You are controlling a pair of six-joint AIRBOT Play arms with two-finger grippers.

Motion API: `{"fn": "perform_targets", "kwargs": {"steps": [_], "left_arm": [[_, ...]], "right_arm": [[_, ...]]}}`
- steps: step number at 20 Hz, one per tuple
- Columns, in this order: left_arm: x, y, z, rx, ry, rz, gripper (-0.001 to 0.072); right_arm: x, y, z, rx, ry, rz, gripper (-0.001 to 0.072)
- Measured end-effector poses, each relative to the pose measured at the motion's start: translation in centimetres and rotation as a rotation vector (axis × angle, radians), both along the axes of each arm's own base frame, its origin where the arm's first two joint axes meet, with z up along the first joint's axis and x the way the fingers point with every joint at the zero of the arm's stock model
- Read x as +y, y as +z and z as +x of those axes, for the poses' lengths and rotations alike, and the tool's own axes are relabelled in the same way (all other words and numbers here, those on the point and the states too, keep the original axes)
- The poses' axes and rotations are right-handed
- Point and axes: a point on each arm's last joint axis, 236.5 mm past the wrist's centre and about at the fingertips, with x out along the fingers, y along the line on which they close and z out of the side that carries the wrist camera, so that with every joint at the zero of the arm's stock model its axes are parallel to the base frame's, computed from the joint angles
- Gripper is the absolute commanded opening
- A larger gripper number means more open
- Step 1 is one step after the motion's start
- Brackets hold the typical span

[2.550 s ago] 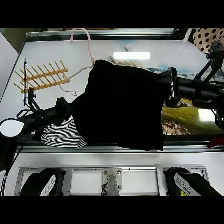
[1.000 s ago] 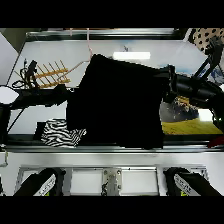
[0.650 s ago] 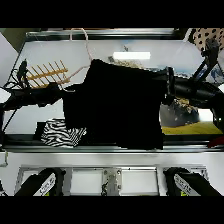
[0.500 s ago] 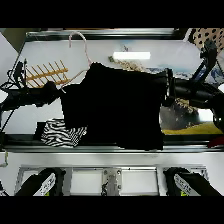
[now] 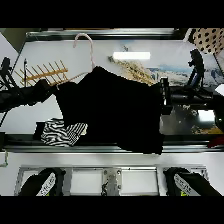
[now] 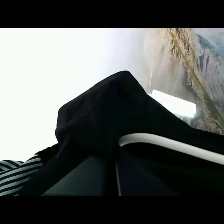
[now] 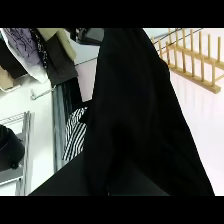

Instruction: Fold the clothes and pants, and hang the long-sleeved shirts on hangers.

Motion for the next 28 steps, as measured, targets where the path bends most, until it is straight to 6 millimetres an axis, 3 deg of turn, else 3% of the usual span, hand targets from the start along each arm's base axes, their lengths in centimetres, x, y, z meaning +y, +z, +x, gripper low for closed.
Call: {"fn": "perform_targets", "kwargs": {"steps": [4, 9, 15, 19, 23, 28], "left_arm": [[0.1, -0.4, -0.4, 0.015, -0.016, 0.021, 0.0017], [0.2, -2.6, -0.3, 0.084, -0.032, 0.038, 0.0017], [0.8, -3.1, 0.3, 0.081, -0.018, 0.056, 0.0017], [0.8, -1.5, 0.1, 0.030, -0.010, 0.066, 0.0017], [0.7, 1.3, -1.0, -0.054, -0.005, 0.079, 0.0017], [-1.2, 5.3, -2.2, -0.152, -0.036, 0.032, 0.0016]], "right_arm": [[-0.1, 0.2, -0.5, -0.007, 0.005, -0.007, 0.0011], [-1.2, 1.5, -0.2, -0.015, -0.047, 0.013, 0.0011], [-2.1, 0.2, -0.6, 0.023, -0.061, -0.055, 0.0011], [-2.1, -0.8, -1.0, 0.050, -0.049, -0.068, 0.0011], [-1.9, -2.6, -1.2, 0.094, -0.049, -0.019, 0.0010], [-0.6, -4.0, -1.4, 0.132, -0.059, 0.101, 0.0011]]}}
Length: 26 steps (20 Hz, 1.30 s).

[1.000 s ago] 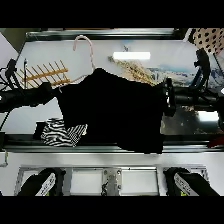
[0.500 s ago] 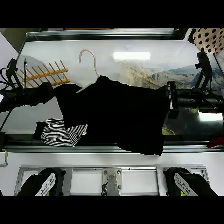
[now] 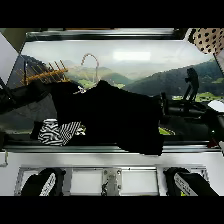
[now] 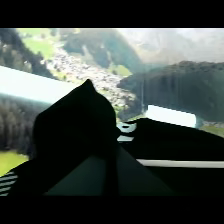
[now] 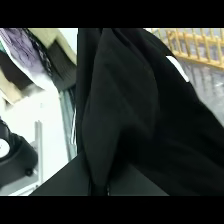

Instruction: Fold the clothes and pants, and hang the long-sleeved shirts on hangers.

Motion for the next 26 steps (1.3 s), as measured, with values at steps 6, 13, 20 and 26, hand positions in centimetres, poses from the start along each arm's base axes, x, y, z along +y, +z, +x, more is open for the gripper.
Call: {"fn": "perform_targets", "kwargs": {"steps": [6, 13, 20, 26], "left_arm": [[-4.5, 5.2, 0.0, -0.067, -0.169, 0.039, 0.0016], [-10.5, 9.0, -1.3, -0.121, -0.358, 0.104, 0.0016], [-13.7, 12.9, -3.0, -0.219, -0.437, 0.084, 0.0017], [-13.7, 13.3, -3.5, -0.216, -0.450, 0.093, 0.0285]], "right_arm": [[2.5, 1.2, -0.9, -0.016, 0.037, 0.105, 0.0011], [3.7, 3.3, 0.2, -0.041, -0.018, 0.198, 0.0011], [3.8, 4.4, 1.0, -0.040, -0.055, 0.248, 0.0011], [4.4, 4.7, 0.7, -0.063, -0.047, 0.256, 0.0011]]}}
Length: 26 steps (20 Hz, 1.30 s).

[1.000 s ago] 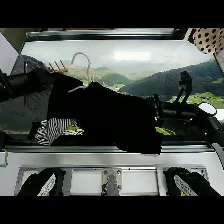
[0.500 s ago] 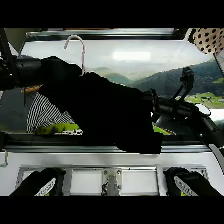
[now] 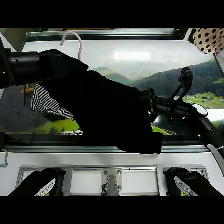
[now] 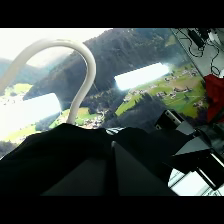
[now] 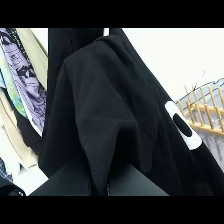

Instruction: Fold the clothes and pants, and hang the long-sleeved shirts on hangers.

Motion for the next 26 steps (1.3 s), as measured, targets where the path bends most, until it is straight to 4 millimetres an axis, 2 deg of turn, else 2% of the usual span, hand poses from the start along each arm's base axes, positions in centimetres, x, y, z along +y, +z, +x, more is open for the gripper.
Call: {"fn": "perform_targets", "kwargs": {"steps": [1, 2, 6, 12, 15, 21, 23, 24, 25, 26], "left_arm": [[0.2, -0.1, 0.0, 0.007, 0.002, 0.003, 0.0580], [0.5, -0.3, -0.1, 0.015, 0.006, 0.009, 0.0631], [1.9, 0.2, -0.5, 0.009, 0.036, 0.014, 0.0631], [4.9, 2.5, -1.7, -0.054, 0.115, -0.002, 0.0631], [5.8, 3.4, -2.4, -0.084, 0.140, -0.007, 0.0631], [6.3, 4.2, -2.8, -0.112, 0.157, -0.015, 0.0629], [6.4, 4.4, -2.7, -0.121, 0.163, -0.019, 0.0607], [6.4, 4.5, -2.6, -0.127, 0.165, -0.022, 0.0481], [6.4, 4.7, -2.6, -0.131, 0.167, -0.025, 0.0252], [6.4, 4.7, -2.5, -0.134, 0.169, -0.027, 0.0062]], "right_arm": [[0.0, 0.2, 0.0, -0.002, -0.002, 0.008, 0.0011], [0.0, 0.4, 0.1, -0.004, -0.005, 0.015, 0.0011], [-0.2, 0.9, 0.2, -0.008, -0.012, 0.040, 0.0011], [-0.3, 1.3, 0.2, -0.009, -0.014, 0.055, 0.0010], [-0.3, 1.4, 0.2, -0.010, -0.013, 0.059, 0.0011], [-1.6, 4.4, 0.5, -0.055, -0.042, 0.182, 0.0010], [-2.4, 5.4, 1.0, -0.077, -0.066, 0.211, 0.0010], [-3.0, 6.0, 1.4, -0.093, -0.087, 0.220, 0.0011], [-3.7, 6.5, 1.7, -0.110, -0.106, 0.226, 0.0011], [-4.5, 7.1, 2.2, -0.131, -0.132, 0.231, 0.0011]]}}
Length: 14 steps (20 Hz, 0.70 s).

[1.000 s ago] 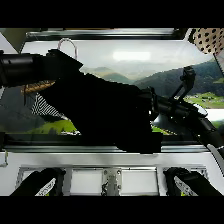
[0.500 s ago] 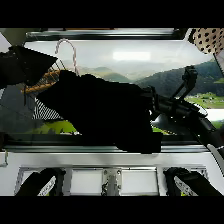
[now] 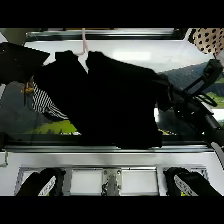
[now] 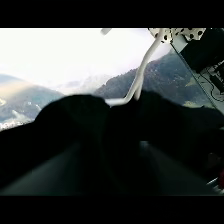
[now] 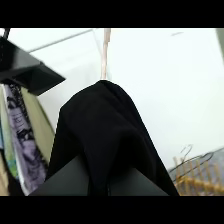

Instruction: Fold the clothes and pants, and hang the long-sleeved shirts on hangers.

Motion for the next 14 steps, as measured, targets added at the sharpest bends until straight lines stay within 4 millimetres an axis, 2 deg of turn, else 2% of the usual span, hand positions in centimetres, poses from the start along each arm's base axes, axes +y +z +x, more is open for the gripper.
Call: {"fn": "perform_targets", "kwargs": {"steps": [1, 5, 10, 14], "left_arm": [[0.0, 0.1, 0.1, -0.004, 0.002, -0.002, 0.0018], [0.0, 0.3, 0.2, -0.014, 0.003, -0.002, 0.0018], [0.0, 0.3, 0.2, -0.018, 0.003, -0.001, 0.0018], [0.0, 0.3, 0.2, -0.018, 0.003, -0.001, 0.0018]], "right_arm": [[-1.0, 0.7, 0.5, -0.019, -0.033, 0.006, 0.0011], [-6.2, 3.7, 2.0, -0.104, -0.195, 0.012, 0.0011], [-14.4, 7.3, 2.8, -0.201, -0.470, -0.012, 0.0011], [-21.1, 9.8, 2.4, -0.255, -0.718, -0.051, 0.0010]]}}
